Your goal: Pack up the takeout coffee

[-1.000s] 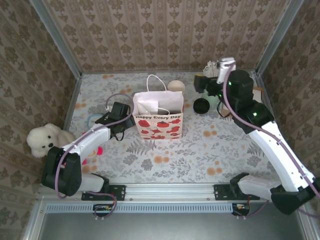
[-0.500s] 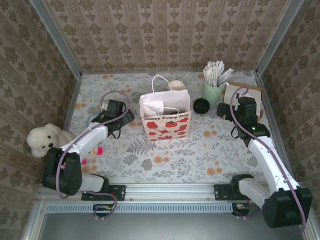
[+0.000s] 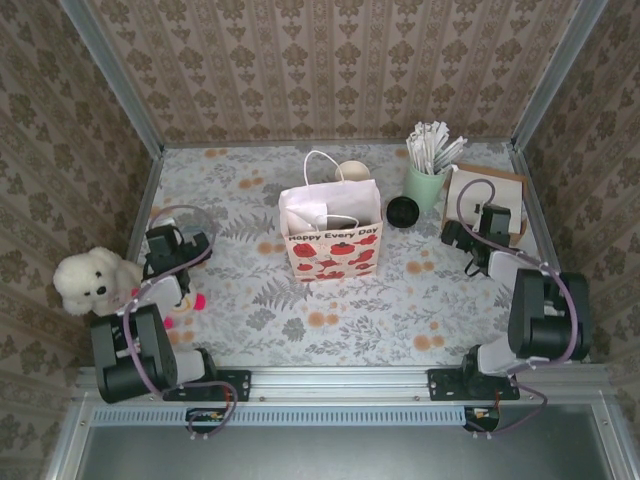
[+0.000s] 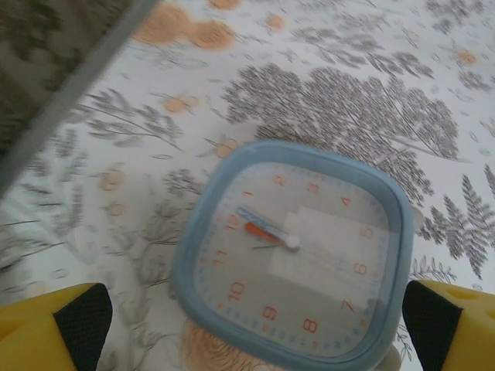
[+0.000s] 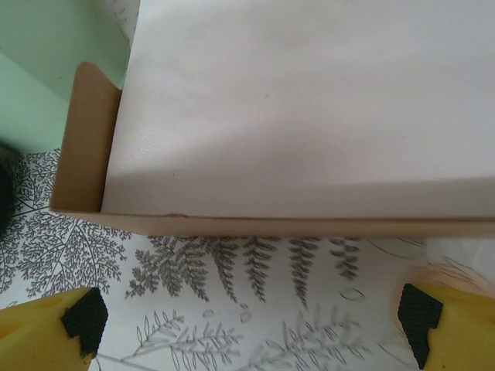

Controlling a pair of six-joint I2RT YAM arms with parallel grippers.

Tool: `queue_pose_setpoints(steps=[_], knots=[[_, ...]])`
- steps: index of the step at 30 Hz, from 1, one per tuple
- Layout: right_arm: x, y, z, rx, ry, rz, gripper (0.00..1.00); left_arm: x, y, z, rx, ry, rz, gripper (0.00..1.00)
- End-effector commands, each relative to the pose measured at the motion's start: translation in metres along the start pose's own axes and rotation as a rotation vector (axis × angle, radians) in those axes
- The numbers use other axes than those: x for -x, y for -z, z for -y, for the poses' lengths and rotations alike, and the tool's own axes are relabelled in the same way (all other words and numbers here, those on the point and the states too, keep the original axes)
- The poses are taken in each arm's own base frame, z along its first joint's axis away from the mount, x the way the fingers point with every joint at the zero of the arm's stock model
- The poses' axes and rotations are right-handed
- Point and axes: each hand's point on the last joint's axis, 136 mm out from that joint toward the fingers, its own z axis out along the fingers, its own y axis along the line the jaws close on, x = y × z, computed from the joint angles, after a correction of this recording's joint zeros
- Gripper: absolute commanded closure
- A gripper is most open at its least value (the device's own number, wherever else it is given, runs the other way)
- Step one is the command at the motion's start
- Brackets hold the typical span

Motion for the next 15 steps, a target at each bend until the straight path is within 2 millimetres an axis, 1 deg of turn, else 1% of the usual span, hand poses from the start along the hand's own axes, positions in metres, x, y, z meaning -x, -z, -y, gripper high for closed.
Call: queue_pose_setpoints(steps=[1,3,5,7,8,10,12,13,14,15], knots=[[0.045,-0.004,-0.026,0.106,0.062,0.107,0.00,0.029,0.000,0.053,-0.261,-0.129,0.118,0.00],[0.044,-0.006,-0.034,0.141,0.097,0.090,0.00,0.033,-0.005,0.058,-0.267,-0.150,0.117,0.00],[0.043,-0.002,-0.043,0.168,0.136,0.107,0.00,0.039,-0.008,0.066,-0.282,-0.170,0.155,0.00],[0.040,0.005,-0.055,0.190,0.200,0.136,0.00,0.045,-0.001,0.076,-0.293,-0.235,0.259,0.00],[0.038,0.009,-0.061,0.203,0.232,0.154,0.00,0.045,0.002,0.080,-0.289,-0.251,0.305,0.00],[0.034,0.018,-0.071,0.216,0.281,0.203,0.00,0.034,0.006,0.087,-0.311,-0.297,0.363,0.00],[0.033,0.025,-0.074,0.231,0.281,0.242,0.00,0.025,0.005,0.084,-0.291,-0.299,0.428,0.00],[0.034,0.027,-0.074,0.234,0.266,0.263,0.00,0.028,0.006,0.080,-0.269,-0.288,0.467,0.00],[0.036,0.028,-0.075,0.239,0.252,0.276,0.00,0.026,0.006,0.078,-0.266,-0.277,0.447,0.00],[0.038,0.029,-0.077,0.250,0.237,0.295,0.00,0.027,0.001,0.078,-0.254,-0.271,0.407,0.00]])
